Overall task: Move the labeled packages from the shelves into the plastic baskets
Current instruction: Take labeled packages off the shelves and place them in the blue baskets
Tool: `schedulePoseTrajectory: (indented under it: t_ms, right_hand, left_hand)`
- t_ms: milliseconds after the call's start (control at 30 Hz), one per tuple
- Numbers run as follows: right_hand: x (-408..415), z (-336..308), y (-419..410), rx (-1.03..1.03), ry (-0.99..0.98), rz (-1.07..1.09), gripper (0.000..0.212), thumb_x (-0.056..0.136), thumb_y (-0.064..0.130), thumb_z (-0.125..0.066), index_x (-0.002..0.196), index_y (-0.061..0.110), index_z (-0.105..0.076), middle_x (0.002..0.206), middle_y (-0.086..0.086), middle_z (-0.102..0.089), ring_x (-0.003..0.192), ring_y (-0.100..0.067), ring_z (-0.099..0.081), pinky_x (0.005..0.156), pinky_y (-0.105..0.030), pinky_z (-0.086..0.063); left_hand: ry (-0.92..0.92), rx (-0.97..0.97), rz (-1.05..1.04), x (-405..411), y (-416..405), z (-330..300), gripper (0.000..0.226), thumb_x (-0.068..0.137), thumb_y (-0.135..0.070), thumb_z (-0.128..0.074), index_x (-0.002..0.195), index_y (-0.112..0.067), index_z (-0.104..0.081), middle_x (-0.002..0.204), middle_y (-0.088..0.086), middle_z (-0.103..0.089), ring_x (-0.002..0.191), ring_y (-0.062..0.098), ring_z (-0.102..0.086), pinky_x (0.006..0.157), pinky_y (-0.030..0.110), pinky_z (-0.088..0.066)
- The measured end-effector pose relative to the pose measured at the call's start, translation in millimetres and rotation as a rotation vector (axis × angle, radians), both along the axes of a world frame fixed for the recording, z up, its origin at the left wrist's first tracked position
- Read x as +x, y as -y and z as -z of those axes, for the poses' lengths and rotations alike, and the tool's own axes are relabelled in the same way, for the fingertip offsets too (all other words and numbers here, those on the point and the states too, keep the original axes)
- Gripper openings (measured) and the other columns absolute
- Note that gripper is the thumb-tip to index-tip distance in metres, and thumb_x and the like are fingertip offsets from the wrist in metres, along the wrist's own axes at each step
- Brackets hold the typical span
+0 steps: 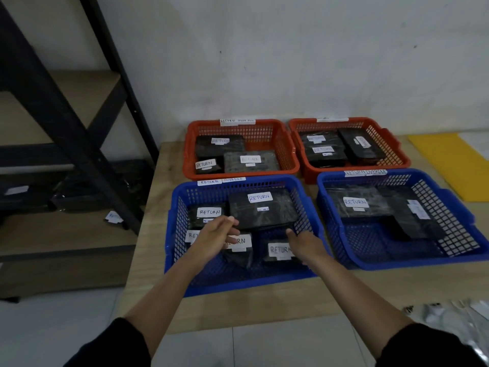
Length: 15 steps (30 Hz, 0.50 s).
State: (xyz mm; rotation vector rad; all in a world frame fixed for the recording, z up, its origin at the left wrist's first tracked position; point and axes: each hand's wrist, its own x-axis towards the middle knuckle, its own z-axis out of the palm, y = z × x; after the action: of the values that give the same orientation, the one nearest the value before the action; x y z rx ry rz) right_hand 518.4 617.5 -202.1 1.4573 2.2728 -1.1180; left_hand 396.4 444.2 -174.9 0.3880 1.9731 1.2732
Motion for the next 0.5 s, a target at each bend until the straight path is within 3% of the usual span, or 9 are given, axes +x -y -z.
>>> schedulePoseTrajectory:
  t_ms: [67,167,200,300,433,500]
  right_hand:
    - [0,-7,1,0.057,0.011,-0.050,0.054,0.102,0.045,-0.035,0.062,0.008,-0.043,0.063,-0.006,-0.046,0.057,-0.019,-0.044,0.053,-0.032,-0.033]
    - [-7,-21,9,0.157,0.008,-0.139,0.052,0.100,0.047,-0.038,0.061,0.012,-0.040,0.059,-0.004,-0.044,0.053,-0.017,-0.043,0.048,-0.030,-0.030]
    - [-12,-26,14,0.193,0.004,-0.171,0.051,0.098,0.049,-0.039,0.066,0.011,-0.045,0.064,-0.005,-0.050,0.058,-0.019,-0.049,0.051,-0.029,-0.034]
    - [-40,-45,40,0.312,-0.024,-0.259,0.053,0.092,0.057,-0.041,0.106,0.008,-0.055,0.102,-0.012,-0.063,0.094,-0.032,-0.061,0.066,-0.034,-0.040]
    - [-91,-66,101,0.276,-0.158,-0.392,0.045,0.090,0.058,-0.043,0.097,0.015,-0.052,0.085,-0.006,-0.061,0.077,-0.027,-0.058,0.062,-0.035,-0.044]
    - [-117,-72,139,0.233,-0.200,-0.421,0.045,0.089,0.059,-0.044,0.096,0.016,-0.054,0.088,-0.007,-0.065,0.085,-0.030,-0.063,0.071,-0.038,-0.048]
  left_hand:
    - [-0.012,0.013,-0.004,-3,3,-5,0.030,0.100,-0.033,-0.035,0.107,-0.018,-0.060,0.102,0.006,-0.068,0.087,0.017,-0.065,0.078,0.029,-0.050]
    - [-0.015,0.032,-0.028,-9,13,-14,0.030,0.099,-0.032,-0.036,0.109,-0.016,-0.060,0.101,0.005,-0.067,0.087,0.017,-0.064,0.072,0.023,-0.048]
    - [-0.010,0.041,-0.046,-11,18,-17,0.030,0.099,-0.031,-0.037,0.109,-0.014,-0.060,0.101,0.006,-0.067,0.086,0.017,-0.064,0.072,0.025,-0.047]
    - [0.009,0.081,-0.118,-21,42,-26,0.028,0.100,-0.026,-0.037,0.108,-0.011,-0.059,0.098,0.008,-0.066,0.079,0.017,-0.061,0.069,0.025,-0.045]
    - [0.029,0.142,-0.238,-45,90,-35,0.025,0.101,-0.024,-0.034,0.104,-0.010,-0.054,0.080,0.002,-0.058,0.065,0.011,-0.054,0.052,0.014,-0.041]
    - [0.025,0.145,-0.282,-63,123,-36,0.025,0.100,-0.025,-0.035,0.104,-0.009,-0.055,0.081,0.003,-0.059,0.067,0.013,-0.056,0.060,0.020,-0.041]
